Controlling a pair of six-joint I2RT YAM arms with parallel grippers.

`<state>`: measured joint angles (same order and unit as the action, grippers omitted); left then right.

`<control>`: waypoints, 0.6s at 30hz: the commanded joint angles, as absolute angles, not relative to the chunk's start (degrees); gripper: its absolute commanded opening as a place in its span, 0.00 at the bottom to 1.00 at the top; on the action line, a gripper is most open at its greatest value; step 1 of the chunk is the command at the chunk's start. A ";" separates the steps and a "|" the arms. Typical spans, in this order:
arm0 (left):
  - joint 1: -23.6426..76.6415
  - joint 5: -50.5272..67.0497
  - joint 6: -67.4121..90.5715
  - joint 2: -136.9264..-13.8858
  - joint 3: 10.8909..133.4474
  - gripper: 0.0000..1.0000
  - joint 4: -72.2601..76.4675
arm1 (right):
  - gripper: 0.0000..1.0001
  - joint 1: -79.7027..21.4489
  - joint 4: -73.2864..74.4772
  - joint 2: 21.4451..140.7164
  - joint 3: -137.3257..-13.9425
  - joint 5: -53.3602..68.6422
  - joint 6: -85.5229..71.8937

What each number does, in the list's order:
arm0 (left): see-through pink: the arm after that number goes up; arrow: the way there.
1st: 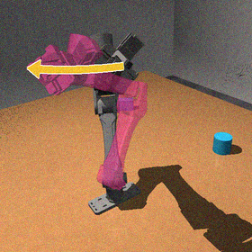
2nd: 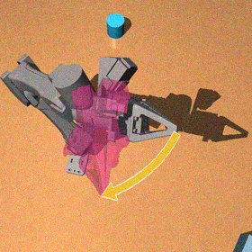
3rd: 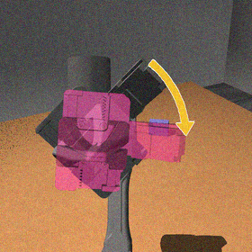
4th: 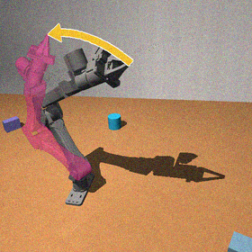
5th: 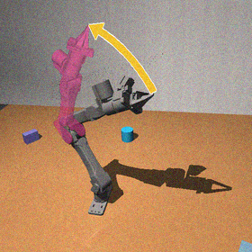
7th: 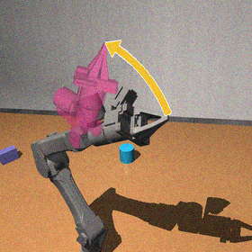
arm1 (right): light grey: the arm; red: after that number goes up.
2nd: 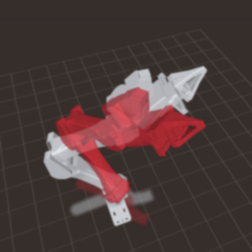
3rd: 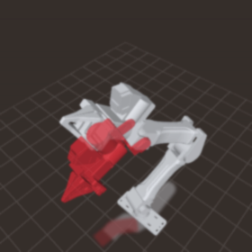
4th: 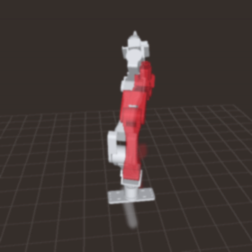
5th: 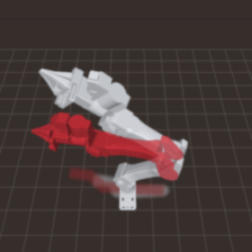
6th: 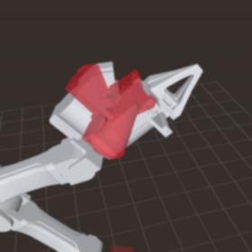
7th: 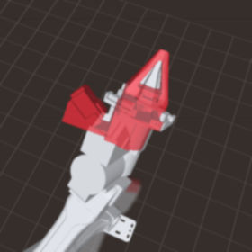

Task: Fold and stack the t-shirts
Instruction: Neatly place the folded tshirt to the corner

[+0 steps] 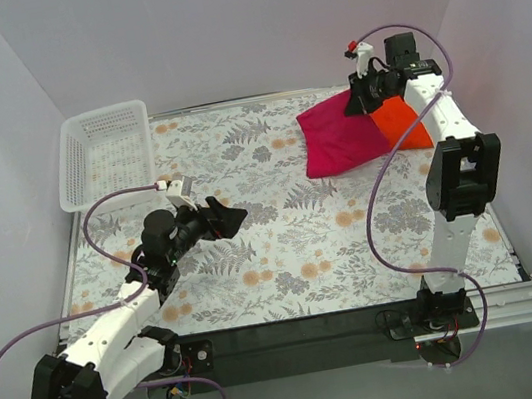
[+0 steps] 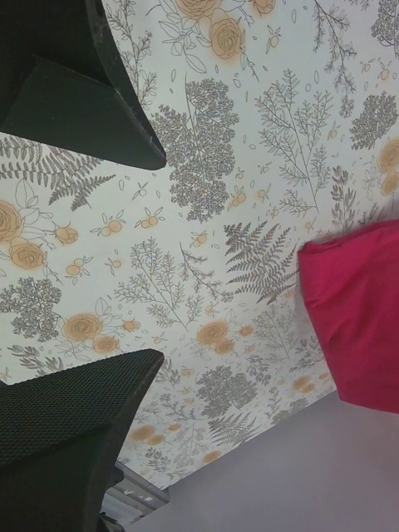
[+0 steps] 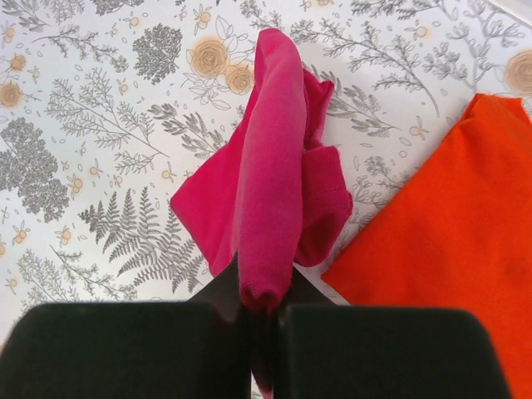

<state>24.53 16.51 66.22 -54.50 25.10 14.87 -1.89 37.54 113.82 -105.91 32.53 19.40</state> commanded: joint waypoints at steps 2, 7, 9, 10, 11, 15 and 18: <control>24.34 17.23 65.48 -54.76 24.79 0.83 15.82 | 0.01 -0.88 39.63 114.69 -112.92 32.52 21.27; 24.26 17.23 65.48 -55.11 24.61 0.83 15.91 | 0.01 -0.62 41.31 116.10 -116.45 32.87 21.44; 24.26 17.23 65.48 -55.02 24.61 0.83 15.91 | 0.01 -0.62 41.83 116.54 -117.24 33.05 21.62; 24.34 17.31 65.39 -55.11 24.70 0.82 16.00 | 0.01 1.04 42.01 116.72 -117.51 33.05 21.80; 24.26 17.31 65.39 -55.11 24.70 0.83 15.82 | 0.01 1.23 42.19 116.72 -117.60 33.13 21.80; 24.26 17.40 65.30 -55.37 24.79 0.83 15.91 | 0.01 2.02 43.24 117.25 -119.35 32.96 22.32; 24.26 17.40 65.30 -55.55 24.70 0.83 15.91 | 0.01 2.81 44.03 117.51 -119.97 33.05 22.59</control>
<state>24.53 17.12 66.22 -55.57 25.06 15.09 2.00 43.44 117.71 -116.57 32.05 21.61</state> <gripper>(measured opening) 0.827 0.054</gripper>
